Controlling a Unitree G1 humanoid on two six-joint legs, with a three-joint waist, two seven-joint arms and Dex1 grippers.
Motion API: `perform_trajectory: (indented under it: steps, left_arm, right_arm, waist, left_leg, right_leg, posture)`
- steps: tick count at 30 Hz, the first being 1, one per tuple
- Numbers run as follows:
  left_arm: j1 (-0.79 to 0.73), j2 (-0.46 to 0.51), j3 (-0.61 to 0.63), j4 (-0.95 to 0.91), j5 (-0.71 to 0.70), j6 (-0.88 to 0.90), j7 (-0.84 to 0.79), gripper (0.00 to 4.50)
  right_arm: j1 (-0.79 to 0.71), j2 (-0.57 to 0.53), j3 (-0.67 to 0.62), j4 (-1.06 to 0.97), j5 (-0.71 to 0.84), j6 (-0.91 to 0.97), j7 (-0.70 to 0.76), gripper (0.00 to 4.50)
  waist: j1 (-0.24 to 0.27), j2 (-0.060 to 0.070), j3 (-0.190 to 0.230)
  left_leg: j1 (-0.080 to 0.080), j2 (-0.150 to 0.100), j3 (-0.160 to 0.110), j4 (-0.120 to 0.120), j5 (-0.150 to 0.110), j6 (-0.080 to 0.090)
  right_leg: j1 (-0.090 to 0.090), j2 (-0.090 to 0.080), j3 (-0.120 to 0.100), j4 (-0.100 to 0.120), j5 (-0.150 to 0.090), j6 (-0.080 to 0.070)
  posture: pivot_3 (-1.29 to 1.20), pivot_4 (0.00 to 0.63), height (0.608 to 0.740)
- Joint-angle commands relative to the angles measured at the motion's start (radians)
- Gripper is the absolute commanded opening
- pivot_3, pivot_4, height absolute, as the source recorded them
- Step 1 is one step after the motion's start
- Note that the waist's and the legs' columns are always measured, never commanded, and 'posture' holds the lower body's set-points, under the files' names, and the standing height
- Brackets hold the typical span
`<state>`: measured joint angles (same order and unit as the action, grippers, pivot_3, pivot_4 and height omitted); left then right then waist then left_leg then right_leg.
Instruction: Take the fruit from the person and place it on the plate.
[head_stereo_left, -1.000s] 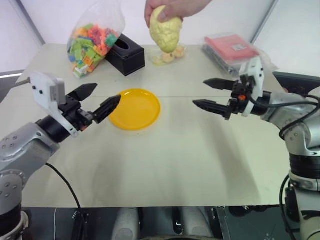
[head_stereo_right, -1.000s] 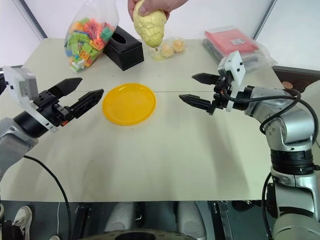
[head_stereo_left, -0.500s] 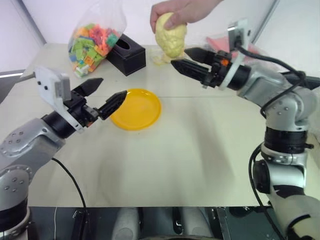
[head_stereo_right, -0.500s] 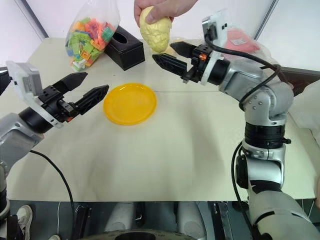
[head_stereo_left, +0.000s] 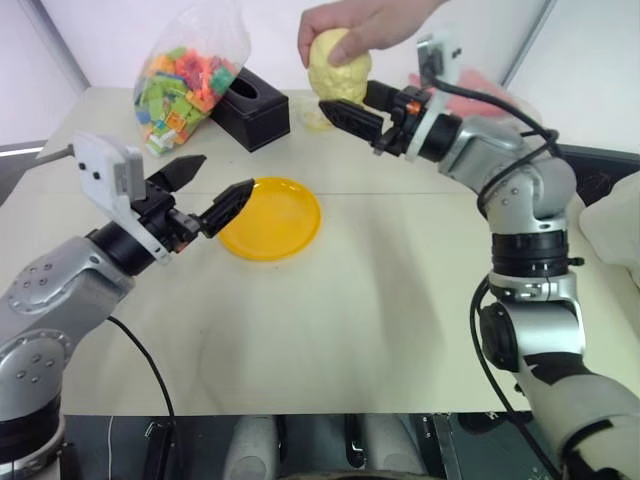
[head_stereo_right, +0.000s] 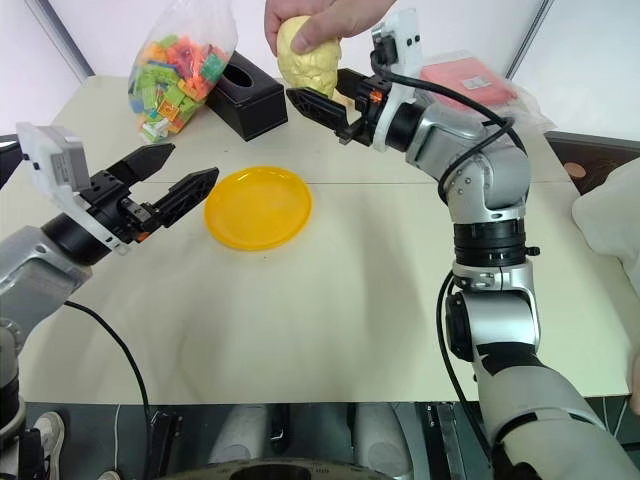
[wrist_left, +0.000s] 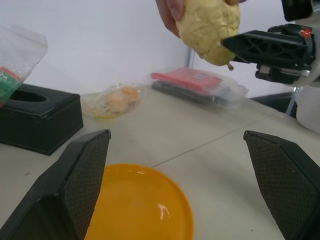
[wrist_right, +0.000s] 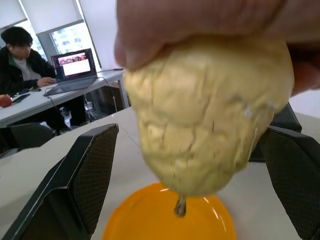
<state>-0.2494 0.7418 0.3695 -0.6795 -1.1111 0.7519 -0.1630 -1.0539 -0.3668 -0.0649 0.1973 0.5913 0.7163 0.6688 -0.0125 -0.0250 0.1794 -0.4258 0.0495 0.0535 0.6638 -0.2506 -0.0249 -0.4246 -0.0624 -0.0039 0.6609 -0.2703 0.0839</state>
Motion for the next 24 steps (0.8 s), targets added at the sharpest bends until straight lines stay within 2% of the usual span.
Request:
perform_trajectory:
  steps: [1,5,8,11,12,24]
  left_arm:
    - [-0.006,-0.002,0.012,-0.036,0.006,-0.025,0.008,4.50]
    - [-0.004,-0.007,0.012,-0.040,0.009,-0.025,0.013,4.50]
    - [-0.001,-0.012,0.009,-0.045,0.012,-0.025,0.015,4.50]
    - [-0.002,-0.016,0.008,-0.047,0.011,-0.024,0.018,4.50]
    - [-0.002,-0.016,0.008,-0.047,0.012,-0.023,0.017,4.50]
    - [0.027,-0.002,0.040,-0.042,0.017,-0.017,0.028,4.50]
  right_arm:
    - [-0.056,0.016,-0.012,0.036,-0.025,-0.052,0.005,4.47]
    - [-0.076,0.028,-0.013,0.080,-0.048,-0.073,0.008,4.47]
    - [-0.083,0.034,-0.014,0.094,-0.056,-0.082,0.011,3.68]
    - [-0.086,0.042,-0.019,0.099,-0.060,-0.085,0.011,2.44]
    - [-0.086,0.043,-0.018,0.099,-0.060,-0.085,0.013,2.35]
    - [-0.029,0.092,0.004,0.069,-0.082,-0.061,-0.035,2.35]
  waist:
    - [0.001,0.000,0.000]
    - [0.000,0.000,0.000]
    - [0.000,0.000,0.000]
    - [0.000,0.000,0.000]
    - [0.000,0.000,0.000]
    - [-0.002,0.000,0.000]
  left_leg:
    - [0.000,0.000,0.000,0.000,0.000,0.000]
    - [0.000,0.000,0.000,0.000,0.000,0.000]
    - [0.000,0.000,0.000,0.000,0.000,0.000]
    - [0.000,0.000,0.000,0.000,0.000,0.000]
    - [0.000,0.000,0.000,0.000,0.000,0.000]
    - [0.000,0.000,0.000,0.000,0.000,0.000]
  right_leg:
    - [0.000,0.000,0.000,0.000,0.000,0.000]
    - [0.000,0.000,0.000,0.000,0.000,0.000]
    - [0.000,0.000,0.000,0.000,0.000,0.000]
    - [0.000,0.000,0.000,0.000,0.000,0.000]
    - [0.000,0.000,0.000,0.000,0.000,0.000]
    - [0.000,0.000,0.000,0.000,0.000,0.000]
  posture:
    - [0.00,0.150,0.731]
    - [0.00,0.150,0.731]
    - [0.00,0.150,0.731]
    - [0.00,0.150,0.731]
    - [0.00,0.150,0.731]
    - [0.00,0.150,0.731]
